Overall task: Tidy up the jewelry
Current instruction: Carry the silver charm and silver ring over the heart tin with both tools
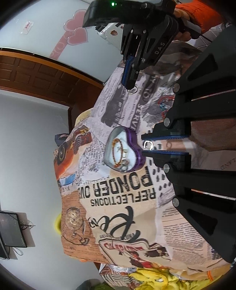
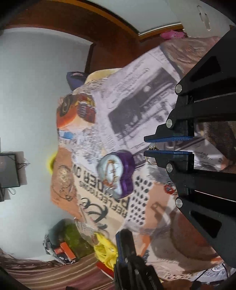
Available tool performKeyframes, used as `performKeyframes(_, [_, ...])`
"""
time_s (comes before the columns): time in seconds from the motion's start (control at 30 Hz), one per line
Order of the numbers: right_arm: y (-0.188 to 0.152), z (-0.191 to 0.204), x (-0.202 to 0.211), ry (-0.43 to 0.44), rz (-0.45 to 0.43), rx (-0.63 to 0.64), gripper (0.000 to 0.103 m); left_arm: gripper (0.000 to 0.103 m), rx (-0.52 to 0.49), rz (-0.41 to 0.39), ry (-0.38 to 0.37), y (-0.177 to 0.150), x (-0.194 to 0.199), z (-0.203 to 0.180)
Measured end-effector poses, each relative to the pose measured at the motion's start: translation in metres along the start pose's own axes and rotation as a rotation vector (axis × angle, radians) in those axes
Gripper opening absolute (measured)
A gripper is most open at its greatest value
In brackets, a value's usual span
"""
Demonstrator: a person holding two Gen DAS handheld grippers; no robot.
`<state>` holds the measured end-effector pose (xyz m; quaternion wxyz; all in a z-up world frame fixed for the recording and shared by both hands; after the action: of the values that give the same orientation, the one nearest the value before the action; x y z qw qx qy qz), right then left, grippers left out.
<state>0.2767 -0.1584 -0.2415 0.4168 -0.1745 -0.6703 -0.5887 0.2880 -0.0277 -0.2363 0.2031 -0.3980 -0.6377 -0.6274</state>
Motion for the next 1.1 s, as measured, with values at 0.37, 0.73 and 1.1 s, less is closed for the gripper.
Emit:
performKeyframes(0.37, [0.035, 0.012, -0.004, 0.032, -0.058, 0.015, 0.007, 0.009, -0.006, -0.018, 0.009, 0.029, -0.013, 0.007])
performKeyframes(0.73, [0.061, 0.016, -0.029, 0.081, -0.05, 0.02, 0.007, 0.009, -0.002, 0.017, 0.014, 0.037, -0.043, 0.018])
performKeyframes(1.1, [0.061, 0.023, -0.064, 0.112, 0.033, 0.046, 0.007, 0.009, 0.035, 0.078, -0.012, 0.031, -0.073, 0.029])
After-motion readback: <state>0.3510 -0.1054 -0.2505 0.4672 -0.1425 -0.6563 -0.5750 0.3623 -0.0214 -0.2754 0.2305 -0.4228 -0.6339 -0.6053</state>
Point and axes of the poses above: each gripper's, at about its wrist camera, not at the fingertips, and x roughly against the way its jaws point, z to its left, y to its top, the point moved 10 cm from there along -x, roughly the way its jaws point, and after that the axes turned 4 degrees about z, right-handed, at the moved point
